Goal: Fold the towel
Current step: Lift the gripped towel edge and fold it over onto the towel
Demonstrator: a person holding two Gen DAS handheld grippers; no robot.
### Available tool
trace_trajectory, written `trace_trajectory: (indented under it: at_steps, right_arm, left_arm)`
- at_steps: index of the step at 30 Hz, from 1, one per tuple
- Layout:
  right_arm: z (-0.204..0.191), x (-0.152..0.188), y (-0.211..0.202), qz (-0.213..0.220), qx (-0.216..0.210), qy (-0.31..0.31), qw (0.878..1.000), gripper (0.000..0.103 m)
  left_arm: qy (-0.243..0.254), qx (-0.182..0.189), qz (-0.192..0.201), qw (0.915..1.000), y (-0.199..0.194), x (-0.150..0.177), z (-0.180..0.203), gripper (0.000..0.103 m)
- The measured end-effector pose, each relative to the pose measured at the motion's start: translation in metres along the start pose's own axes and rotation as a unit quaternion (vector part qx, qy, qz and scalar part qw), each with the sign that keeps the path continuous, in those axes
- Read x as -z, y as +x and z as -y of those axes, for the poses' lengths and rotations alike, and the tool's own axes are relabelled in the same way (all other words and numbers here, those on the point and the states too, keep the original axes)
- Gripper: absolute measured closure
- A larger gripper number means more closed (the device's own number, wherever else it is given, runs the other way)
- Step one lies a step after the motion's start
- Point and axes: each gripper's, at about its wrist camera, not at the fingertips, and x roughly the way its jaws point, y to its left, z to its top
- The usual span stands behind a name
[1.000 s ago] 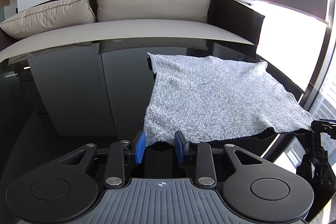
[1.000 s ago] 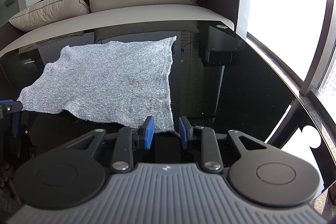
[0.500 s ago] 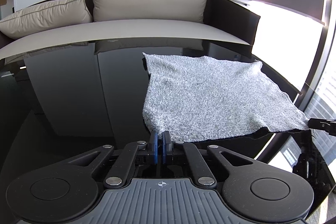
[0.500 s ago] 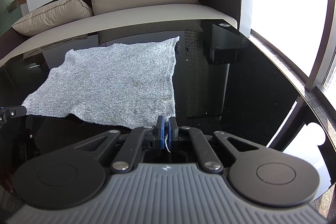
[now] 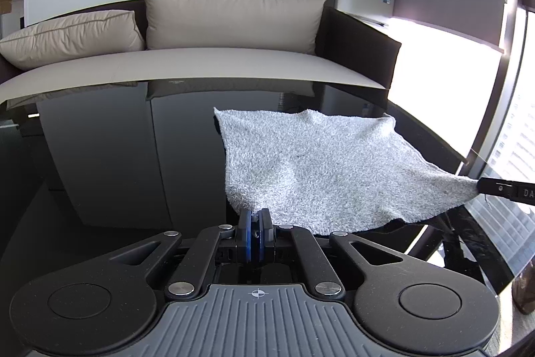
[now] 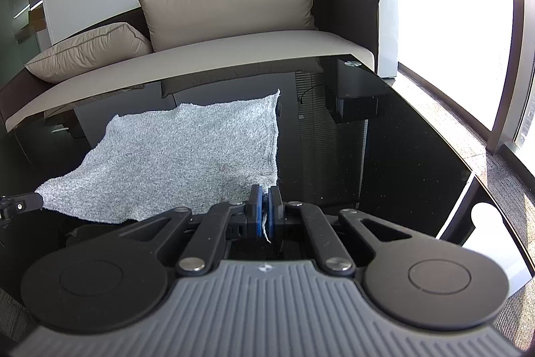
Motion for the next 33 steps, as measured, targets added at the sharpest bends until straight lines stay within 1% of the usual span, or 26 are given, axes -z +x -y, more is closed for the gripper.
trace_trajectory:
  at_steps: [5, 8, 14, 23, 33]
  right_arm:
    - [0.001, -0.001, -0.012, 0.01, -0.005, 0.001, 1.0, 0.1]
    - [0.002, -0.005, -0.019, 0.023, -0.008, 0.005, 1.0, 0.1]
    - [0.002, -0.011, -0.031, 0.049, -0.011, 0.005, 0.999, 0.1]
    - [-0.001, -0.017, -0.025, 0.064, -0.009, 0.001, 0.998, 0.1]
    - [-0.002, -0.03, 0.005, 0.072, 0.001, 0.001, 0.997, 0.1]
  left_arm:
    - [-0.005, -0.007, 0.008, 0.9999, -0.011, -0.001, -0.001, 0.099]
    - [-0.005, -0.014, 0.015, 0.9998, -0.017, -0.001, 0.0, 0.099]
    - [-0.008, -0.025, 0.049, 0.9985, -0.03, -0.007, 0.002, 0.099]
    - [-0.004, -0.032, 0.061, 0.9976, -0.012, -0.02, 0.004, 0.099]
    - [0.002, -0.043, 0.067, 0.9969, 0.009, -0.029, 0.006, 0.099]
